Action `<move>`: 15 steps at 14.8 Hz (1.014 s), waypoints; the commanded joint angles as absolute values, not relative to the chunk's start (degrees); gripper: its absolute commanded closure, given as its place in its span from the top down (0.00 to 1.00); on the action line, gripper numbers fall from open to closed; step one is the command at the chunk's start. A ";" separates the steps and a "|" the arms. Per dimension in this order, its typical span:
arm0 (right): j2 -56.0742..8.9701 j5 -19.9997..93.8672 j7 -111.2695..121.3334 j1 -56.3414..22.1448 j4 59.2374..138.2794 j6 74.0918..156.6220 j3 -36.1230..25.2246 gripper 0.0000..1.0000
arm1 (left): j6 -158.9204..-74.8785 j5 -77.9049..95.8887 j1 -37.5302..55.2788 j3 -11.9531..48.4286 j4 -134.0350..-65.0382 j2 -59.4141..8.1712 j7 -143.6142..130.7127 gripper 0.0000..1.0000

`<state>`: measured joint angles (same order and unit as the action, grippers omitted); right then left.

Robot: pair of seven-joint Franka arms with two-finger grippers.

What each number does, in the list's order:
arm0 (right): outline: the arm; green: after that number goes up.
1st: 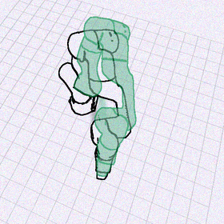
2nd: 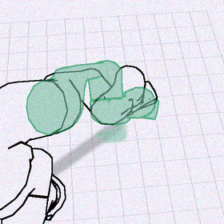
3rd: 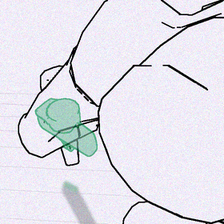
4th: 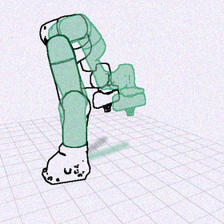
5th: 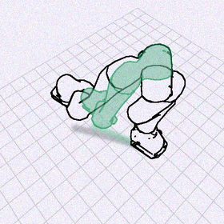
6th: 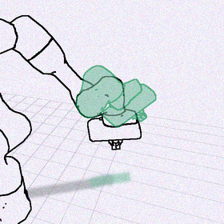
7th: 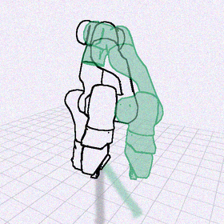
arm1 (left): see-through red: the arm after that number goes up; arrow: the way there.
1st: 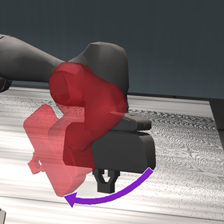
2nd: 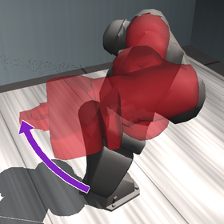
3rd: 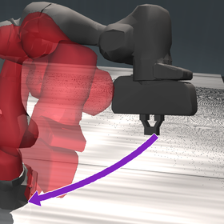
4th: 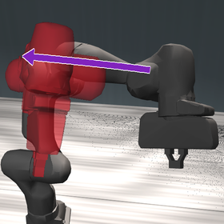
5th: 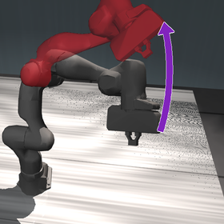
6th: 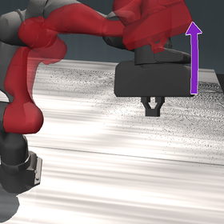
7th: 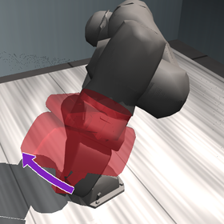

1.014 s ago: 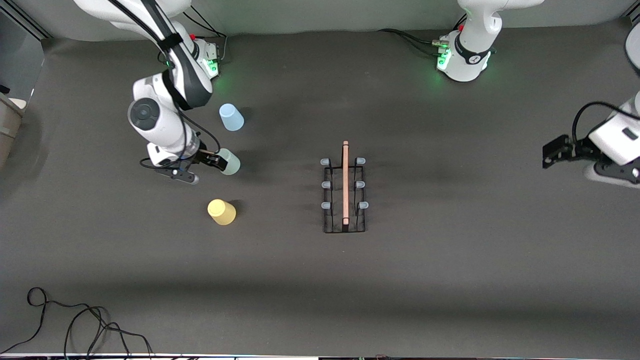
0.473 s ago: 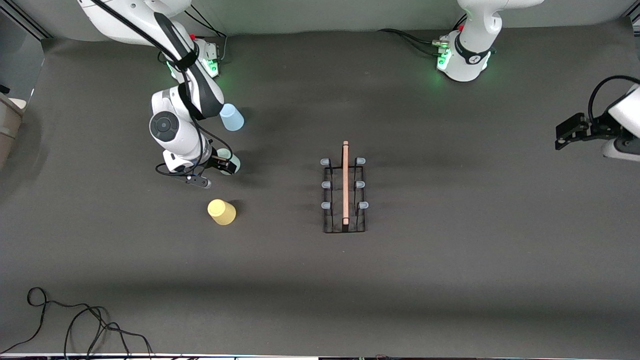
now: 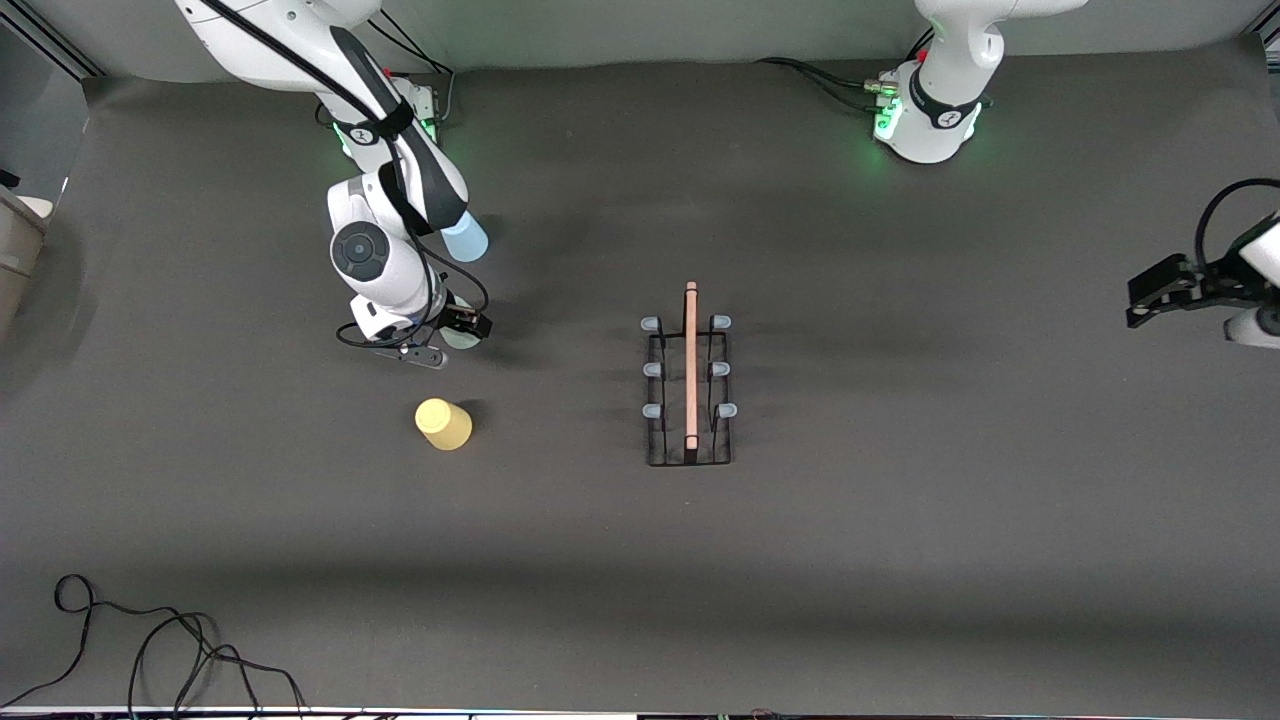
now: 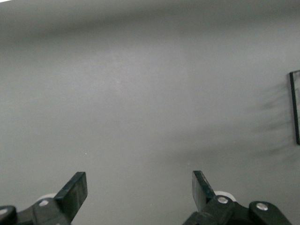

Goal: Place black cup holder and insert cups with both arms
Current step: 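Grasp the pale green cup with the right gripper while the left withdraws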

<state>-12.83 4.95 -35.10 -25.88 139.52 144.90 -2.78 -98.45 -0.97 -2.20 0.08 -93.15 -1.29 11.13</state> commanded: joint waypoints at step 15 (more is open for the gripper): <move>-5.20 8.42 -34.72 -26.19 138.43 134.75 -3.78 0.31 | -93.87 -0.88 -2.02 0.35 -87.89 -6.23 8.26 1.00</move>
